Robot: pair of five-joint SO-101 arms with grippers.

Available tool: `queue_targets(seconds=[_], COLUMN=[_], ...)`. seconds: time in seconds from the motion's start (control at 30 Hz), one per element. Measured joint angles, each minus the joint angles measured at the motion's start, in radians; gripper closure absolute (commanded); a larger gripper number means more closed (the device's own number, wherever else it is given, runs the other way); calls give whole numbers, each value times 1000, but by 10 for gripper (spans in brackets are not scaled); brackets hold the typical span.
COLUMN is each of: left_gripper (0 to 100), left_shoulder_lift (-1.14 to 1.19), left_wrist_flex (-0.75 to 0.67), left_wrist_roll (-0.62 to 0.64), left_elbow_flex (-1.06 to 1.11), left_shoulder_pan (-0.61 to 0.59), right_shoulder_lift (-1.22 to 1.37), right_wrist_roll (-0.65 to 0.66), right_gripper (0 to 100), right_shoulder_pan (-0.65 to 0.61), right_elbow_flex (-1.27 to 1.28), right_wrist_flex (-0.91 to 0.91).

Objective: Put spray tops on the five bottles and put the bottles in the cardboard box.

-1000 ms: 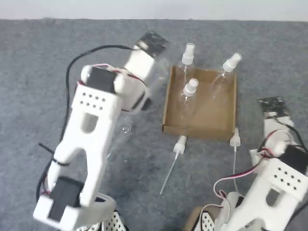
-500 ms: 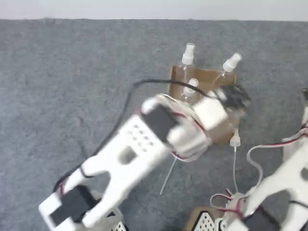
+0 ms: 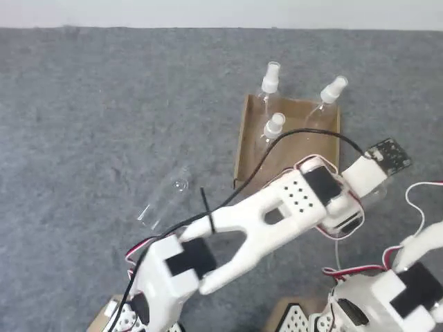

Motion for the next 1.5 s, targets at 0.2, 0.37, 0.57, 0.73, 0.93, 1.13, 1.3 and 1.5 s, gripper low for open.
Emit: queue_targets(seconds=[0.2,0.37,0.57,0.73,0.93,1.13,1.3,1.5], left_gripper=[829,754,739,742,743,763,773,775], left_shoulder_lift=[180,269,330,361,362,319,241,51], left_wrist_flex=[-18,32,147,183,242,419,451,456], left_wrist_roll=[115,129,129,129,104,5,-77,-121], left_elbow_flex=[-180,-307,-453,-516,-591,-764,-852,-760], left_shoulder_pan=[0,0,0,0,-17,-26,-129,-252], right_shoulder_lift=[11,11,11,11,11,11,11,-29], right_wrist_roll=[0,0,0,0,0,-6,-64,-120], right_gripper=[743,743,743,743,745,744,742,742], right_shoulder_pan=[5,5,5,5,5,5,5,2], right_elbow_flex=[-3,-3,-3,-3,-3,-3,23,140], right_wrist_flex=[-15,-21,-21,-21,-21,-6,0,0])
